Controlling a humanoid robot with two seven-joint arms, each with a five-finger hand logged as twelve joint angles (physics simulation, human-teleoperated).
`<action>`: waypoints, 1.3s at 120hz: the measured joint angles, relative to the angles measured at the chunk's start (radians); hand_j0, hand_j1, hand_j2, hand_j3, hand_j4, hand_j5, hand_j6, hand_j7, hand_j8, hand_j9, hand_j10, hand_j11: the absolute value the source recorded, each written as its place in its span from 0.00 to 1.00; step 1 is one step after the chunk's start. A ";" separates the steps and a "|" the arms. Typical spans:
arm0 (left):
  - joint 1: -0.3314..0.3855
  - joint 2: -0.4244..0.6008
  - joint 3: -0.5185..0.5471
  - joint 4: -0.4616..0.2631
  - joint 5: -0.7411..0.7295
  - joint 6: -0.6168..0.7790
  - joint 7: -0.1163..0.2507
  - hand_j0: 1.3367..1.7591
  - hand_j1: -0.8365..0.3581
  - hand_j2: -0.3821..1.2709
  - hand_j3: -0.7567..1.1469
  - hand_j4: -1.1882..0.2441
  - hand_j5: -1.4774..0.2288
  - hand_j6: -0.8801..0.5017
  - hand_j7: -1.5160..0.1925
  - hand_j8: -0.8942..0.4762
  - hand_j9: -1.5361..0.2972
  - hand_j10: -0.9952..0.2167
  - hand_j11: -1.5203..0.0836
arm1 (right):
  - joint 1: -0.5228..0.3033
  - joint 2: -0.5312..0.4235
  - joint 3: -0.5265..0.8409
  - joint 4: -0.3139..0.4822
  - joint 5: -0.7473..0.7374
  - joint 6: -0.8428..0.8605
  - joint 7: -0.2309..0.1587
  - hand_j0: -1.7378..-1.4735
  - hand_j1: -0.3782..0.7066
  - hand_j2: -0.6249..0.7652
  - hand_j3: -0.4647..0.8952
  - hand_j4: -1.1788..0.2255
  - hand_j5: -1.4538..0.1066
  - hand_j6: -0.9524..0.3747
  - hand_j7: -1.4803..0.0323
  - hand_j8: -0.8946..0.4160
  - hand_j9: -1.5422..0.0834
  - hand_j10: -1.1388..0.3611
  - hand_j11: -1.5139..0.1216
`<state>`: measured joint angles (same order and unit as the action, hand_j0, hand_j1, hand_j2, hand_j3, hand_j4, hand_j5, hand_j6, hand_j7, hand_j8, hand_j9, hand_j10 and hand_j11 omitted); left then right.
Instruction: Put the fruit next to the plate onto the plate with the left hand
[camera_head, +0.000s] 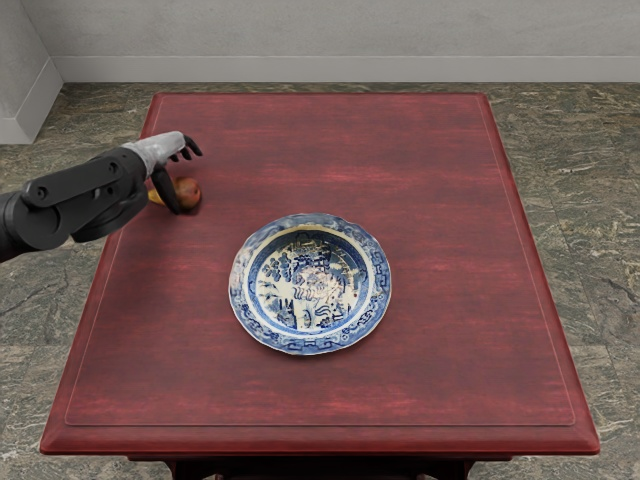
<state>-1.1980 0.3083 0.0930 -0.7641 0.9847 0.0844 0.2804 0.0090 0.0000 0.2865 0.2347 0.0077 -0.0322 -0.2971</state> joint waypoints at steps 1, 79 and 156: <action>0.000 0.000 0.000 0.000 0.000 0.001 0.000 0.76 0.69 0.26 0.40 0.61 0.62 0.41 0.64 0.42 0.61 0.56 0.69 | 0.000 0.000 0.000 0.000 0.000 0.000 0.000 0.30 0.03 0.45 0.34 0.84 0.93 0.72 0.98 0.68 0.95 0.76 0.93; 0.011 -0.002 0.005 -0.002 -0.001 0.003 0.002 0.76 0.51 0.32 0.40 0.49 0.49 0.28 0.51 0.30 0.49 0.42 0.55 | 0.000 0.000 0.000 0.000 0.000 0.000 0.000 0.30 0.03 0.45 0.34 0.84 0.93 0.72 0.98 0.68 0.95 0.76 0.93; 0.011 0.000 0.004 -0.003 -0.032 0.001 0.003 0.75 0.48 0.42 0.40 0.38 0.43 0.27 0.43 0.26 0.40 0.32 0.45 | 0.000 0.000 0.000 0.000 0.000 0.000 0.000 0.30 0.03 0.45 0.34 0.84 0.93 0.72 0.98 0.68 0.95 0.76 0.93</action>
<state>-1.1871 0.3083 0.0968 -0.7671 0.9527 0.0849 0.2834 0.0085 0.0000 0.2867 0.2347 0.0077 -0.0322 -0.2969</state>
